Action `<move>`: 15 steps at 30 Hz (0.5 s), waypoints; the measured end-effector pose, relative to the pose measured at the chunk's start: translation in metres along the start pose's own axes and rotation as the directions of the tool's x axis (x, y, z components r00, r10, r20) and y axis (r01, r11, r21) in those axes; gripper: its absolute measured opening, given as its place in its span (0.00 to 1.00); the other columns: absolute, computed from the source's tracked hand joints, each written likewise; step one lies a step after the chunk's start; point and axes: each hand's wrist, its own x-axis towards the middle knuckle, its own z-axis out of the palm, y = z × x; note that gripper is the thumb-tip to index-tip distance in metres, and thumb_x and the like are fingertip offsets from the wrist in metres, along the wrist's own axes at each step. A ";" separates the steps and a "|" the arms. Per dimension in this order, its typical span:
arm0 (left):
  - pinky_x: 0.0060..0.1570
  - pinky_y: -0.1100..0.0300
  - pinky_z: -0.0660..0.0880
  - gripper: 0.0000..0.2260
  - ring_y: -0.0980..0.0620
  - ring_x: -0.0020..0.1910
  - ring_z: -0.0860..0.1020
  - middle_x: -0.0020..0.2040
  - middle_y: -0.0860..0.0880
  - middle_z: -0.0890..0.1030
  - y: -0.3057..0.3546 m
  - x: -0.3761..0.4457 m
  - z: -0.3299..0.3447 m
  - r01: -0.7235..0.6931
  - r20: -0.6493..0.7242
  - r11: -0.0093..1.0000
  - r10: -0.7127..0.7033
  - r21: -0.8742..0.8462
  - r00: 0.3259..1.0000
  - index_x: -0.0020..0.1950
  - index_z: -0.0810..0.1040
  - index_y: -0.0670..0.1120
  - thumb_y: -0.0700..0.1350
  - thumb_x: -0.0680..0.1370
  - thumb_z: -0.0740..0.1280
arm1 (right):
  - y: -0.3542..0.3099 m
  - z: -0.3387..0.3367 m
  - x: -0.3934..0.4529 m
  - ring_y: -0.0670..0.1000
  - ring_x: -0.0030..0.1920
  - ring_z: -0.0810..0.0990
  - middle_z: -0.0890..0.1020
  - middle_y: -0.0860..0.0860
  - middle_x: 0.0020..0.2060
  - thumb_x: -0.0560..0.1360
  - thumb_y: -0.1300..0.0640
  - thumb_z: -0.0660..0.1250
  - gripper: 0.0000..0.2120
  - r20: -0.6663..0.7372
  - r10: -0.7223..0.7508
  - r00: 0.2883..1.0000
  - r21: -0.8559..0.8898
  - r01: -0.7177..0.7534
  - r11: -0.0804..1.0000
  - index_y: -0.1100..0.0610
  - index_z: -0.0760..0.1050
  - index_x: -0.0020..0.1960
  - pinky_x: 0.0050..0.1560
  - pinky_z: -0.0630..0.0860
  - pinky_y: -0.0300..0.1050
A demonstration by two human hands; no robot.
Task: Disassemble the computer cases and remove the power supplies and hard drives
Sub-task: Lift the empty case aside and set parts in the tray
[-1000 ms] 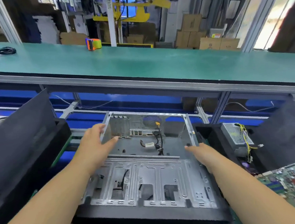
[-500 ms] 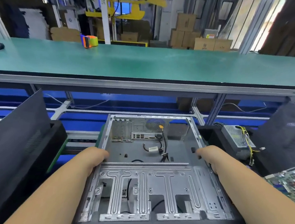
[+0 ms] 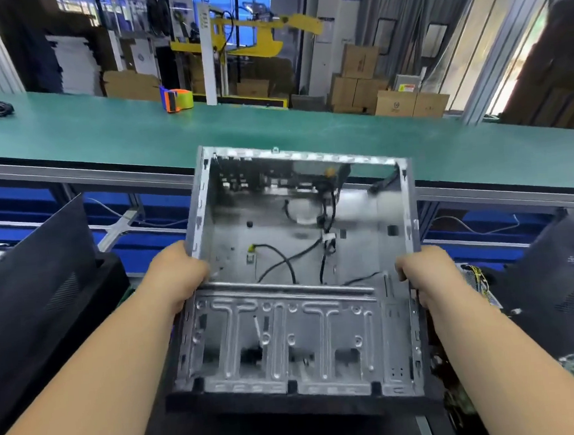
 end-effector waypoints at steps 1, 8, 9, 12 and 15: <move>0.30 0.58 0.66 0.07 0.47 0.34 0.72 0.38 0.47 0.77 0.003 0.004 -0.001 -0.041 -0.018 0.999 0.040 -0.013 0.999 0.41 0.75 0.48 0.36 0.70 0.63 | -0.004 0.000 0.001 0.50 0.20 0.61 0.67 0.53 0.24 0.68 0.72 0.61 0.10 -0.033 -0.034 0.999 0.067 0.036 0.997 0.59 0.70 0.35 0.20 0.60 0.33; 0.34 0.58 0.69 0.14 0.51 0.39 0.75 0.44 0.51 0.79 -0.010 0.012 0.014 -0.149 -0.103 0.977 0.135 -0.151 0.985 0.55 0.75 0.54 0.38 0.74 0.64 | 0.002 0.017 0.011 0.42 0.17 0.64 0.75 0.50 0.27 0.68 0.72 0.60 0.15 -0.086 -0.176 0.981 0.323 0.195 0.926 0.52 0.73 0.40 0.18 0.61 0.34; 0.34 0.57 0.70 0.15 0.51 0.40 0.75 0.44 0.51 0.79 -0.017 0.009 0.018 -0.139 -0.100 0.973 0.122 -0.184 0.988 0.57 0.75 0.53 0.37 0.74 0.64 | 0.008 0.020 0.012 0.43 0.18 0.65 0.75 0.51 0.29 0.68 0.72 0.61 0.16 -0.087 -0.170 0.982 0.327 0.189 0.926 0.51 0.72 0.45 0.19 0.61 0.35; 0.35 0.60 0.69 0.20 0.54 0.41 0.75 0.45 0.56 0.78 -0.027 0.001 0.029 -0.145 -0.096 0.966 0.126 -0.216 0.987 0.61 0.71 0.59 0.37 0.76 0.64 | 0.029 0.025 0.017 0.43 0.19 0.63 0.73 0.48 0.25 0.69 0.70 0.61 0.22 -0.090 -0.129 0.988 0.351 0.153 0.924 0.46 0.67 0.53 0.19 0.60 0.35; 0.36 0.64 0.67 0.22 0.59 0.44 0.75 0.47 0.60 0.77 -0.030 -0.004 0.031 -0.163 -0.092 0.965 0.147 -0.207 0.985 0.62 0.68 0.62 0.38 0.76 0.63 | 0.041 0.025 0.019 0.42 0.20 0.64 0.74 0.44 0.24 0.66 0.70 0.61 0.17 -0.072 -0.171 0.983 0.358 0.186 0.915 0.49 0.73 0.45 0.20 0.62 0.35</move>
